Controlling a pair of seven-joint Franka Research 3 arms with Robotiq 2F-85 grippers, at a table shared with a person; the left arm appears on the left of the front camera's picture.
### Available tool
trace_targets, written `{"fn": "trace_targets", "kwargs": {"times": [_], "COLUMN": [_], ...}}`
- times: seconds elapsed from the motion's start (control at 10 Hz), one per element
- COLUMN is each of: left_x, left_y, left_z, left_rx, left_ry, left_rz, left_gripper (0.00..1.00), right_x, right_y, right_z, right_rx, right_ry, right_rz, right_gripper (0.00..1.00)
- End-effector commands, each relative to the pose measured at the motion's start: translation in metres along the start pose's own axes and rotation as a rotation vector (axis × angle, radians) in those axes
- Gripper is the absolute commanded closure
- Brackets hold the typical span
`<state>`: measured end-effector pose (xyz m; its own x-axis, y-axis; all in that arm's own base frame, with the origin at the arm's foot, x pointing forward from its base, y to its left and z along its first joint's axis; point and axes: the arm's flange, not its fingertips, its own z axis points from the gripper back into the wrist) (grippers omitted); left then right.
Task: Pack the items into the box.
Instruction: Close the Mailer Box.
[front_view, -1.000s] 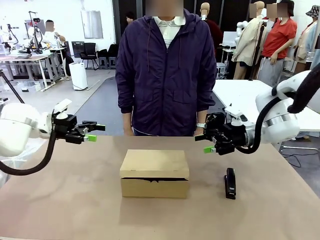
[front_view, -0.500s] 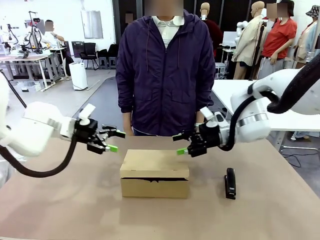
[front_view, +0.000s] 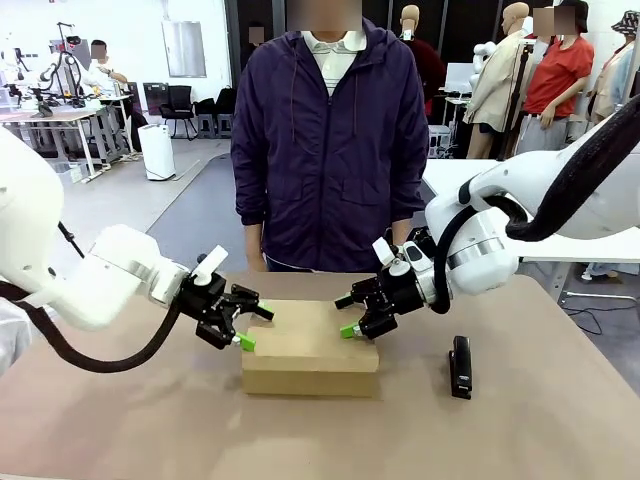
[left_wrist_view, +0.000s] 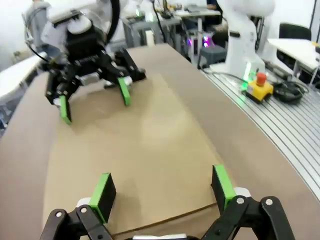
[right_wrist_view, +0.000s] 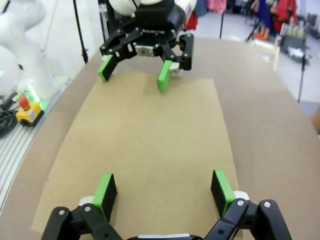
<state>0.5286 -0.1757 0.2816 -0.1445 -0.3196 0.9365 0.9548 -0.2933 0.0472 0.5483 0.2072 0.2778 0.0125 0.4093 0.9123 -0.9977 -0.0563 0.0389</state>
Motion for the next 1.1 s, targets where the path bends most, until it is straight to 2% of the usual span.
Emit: {"fn": "trace_targets", "kwargs": {"times": [0.0, 0.3, 0.4, 0.5, 0.7, 0.8, 0.9, 1.0], "left_x": [-0.005, -0.001, 0.014, 0.031, 0.058, 0.067, 0.071, 0.071], "left_y": [0.004, 0.008, 0.008, 0.008, 0.002, -0.002, -0.006, -0.009], "left_z": [-0.002, 0.01, 0.029, 0.055, 0.106, 0.136, 0.161, 0.183], "left_rx": [-0.045, -0.006, 0.008, 0.075, 0.026, 0.056, 0.125, 0.1], "left_ry": [0.104, 0.098, 0.017, -0.041, -0.17, -0.226, -0.235, -0.213], "left_rz": [0.037, 0.038, 0.032, 0.102, 0.446, 0.585, 0.707, 0.851], "left_gripper": [0.0, 0.0, 0.0, 0.0, 0.0, 0.0, 0.0, 0.0], "right_x": [-0.007, -0.002, 0.006, 0.015, 0.032, 0.035, 0.035, 0.031], "right_y": [0.003, 0.0, 0.0, 0.0, 0.004, 0.006, 0.007, 0.007], "right_z": [-0.006, 0.0, 0.013, 0.032, 0.08, 0.11, 0.136, 0.162], "right_rx": [0.016, 0.027, 0.02, 0.025, 0.104, 0.13, 0.162, 0.17], "right_ry": [0.11, 0.053, 0.011, -0.064, -0.214, -0.258, -0.274, -0.273], "right_rz": [-0.048, -0.05, -0.083, -0.199, -0.42, -0.577, -0.697, -0.812], "right_gripper": [0.0, 0.0, 0.0, 0.0, 0.0, 0.0, 0.0, 0.0]}}
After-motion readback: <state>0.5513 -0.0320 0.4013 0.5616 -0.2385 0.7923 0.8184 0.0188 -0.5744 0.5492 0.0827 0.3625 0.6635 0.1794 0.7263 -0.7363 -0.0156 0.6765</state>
